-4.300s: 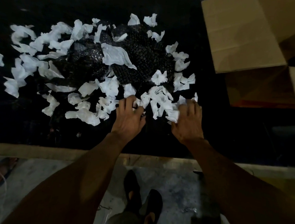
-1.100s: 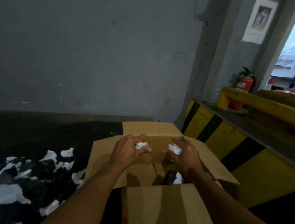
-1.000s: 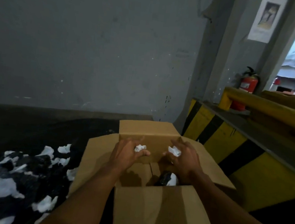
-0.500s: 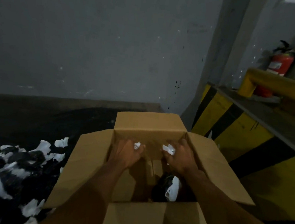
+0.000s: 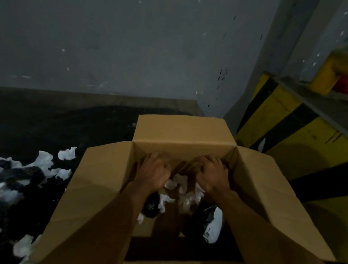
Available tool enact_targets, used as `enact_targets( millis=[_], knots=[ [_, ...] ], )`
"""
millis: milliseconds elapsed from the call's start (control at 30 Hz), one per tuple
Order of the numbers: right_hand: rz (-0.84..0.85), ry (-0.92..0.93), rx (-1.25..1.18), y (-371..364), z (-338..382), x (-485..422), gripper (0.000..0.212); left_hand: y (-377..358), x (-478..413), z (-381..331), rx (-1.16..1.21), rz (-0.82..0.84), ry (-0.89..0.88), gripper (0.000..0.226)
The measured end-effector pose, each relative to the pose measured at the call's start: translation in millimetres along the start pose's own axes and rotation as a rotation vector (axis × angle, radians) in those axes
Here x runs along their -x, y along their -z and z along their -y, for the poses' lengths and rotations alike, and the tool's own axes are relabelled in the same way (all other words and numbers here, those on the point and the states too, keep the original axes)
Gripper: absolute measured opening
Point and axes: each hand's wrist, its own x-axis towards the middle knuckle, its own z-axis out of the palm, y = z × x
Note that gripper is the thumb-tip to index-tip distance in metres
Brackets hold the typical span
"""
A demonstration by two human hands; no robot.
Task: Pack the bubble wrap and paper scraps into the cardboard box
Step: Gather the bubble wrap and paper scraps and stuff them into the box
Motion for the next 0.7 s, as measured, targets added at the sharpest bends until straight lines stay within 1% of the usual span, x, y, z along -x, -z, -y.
enact_targets(
  millis=[100,167,200,333,433,467,567,633,700],
  knots=[
    [-0.014,0.017,-0.081,-0.9,-3.3,-3.2,0.043,-4.0,-3.2,0.7,-0.036,0.067,-0.042,0.054],
    [-0.015,0.034,-0.085,1.1,-2.9,-2.8,0.045,-8.6,-3.4,4.3,0.002,0.085,-0.059,0.065],
    [-0.021,0.040,-0.077,2.1,-1.9,-1.4,0.045,-11.1,-2.5,5.9,0.038,0.072,-0.061,0.066],
    [-0.063,0.033,-0.045,5.2,-1.6,5.2,0.044,-8.2,5.4,4.5,0.091,-0.009,-0.085,0.050],
    [-0.034,0.039,-0.036,10.1,-1.2,13.5,0.051,1.2,13.7,3.8,0.082,-0.040,-0.078,0.047],
    [-0.043,0.045,-0.034,12.2,-0.5,17.6,0.051,4.4,16.8,3.0,0.080,-0.050,-0.065,0.043],
    [-0.126,0.059,-0.063,18.2,3.7,33.8,0.040,18.4,31.2,-3.4,0.096,-0.089,-0.031,0.029],
    [-0.151,0.064,-0.087,22.9,9.3,46.9,0.037,26.4,44.1,-7.0,0.124,-0.110,-0.034,0.032],
    [-0.167,0.072,-0.099,26.4,16.9,59.6,0.037,32.3,59.1,-8.9,0.087,-0.166,-0.039,0.038]
  ],
)
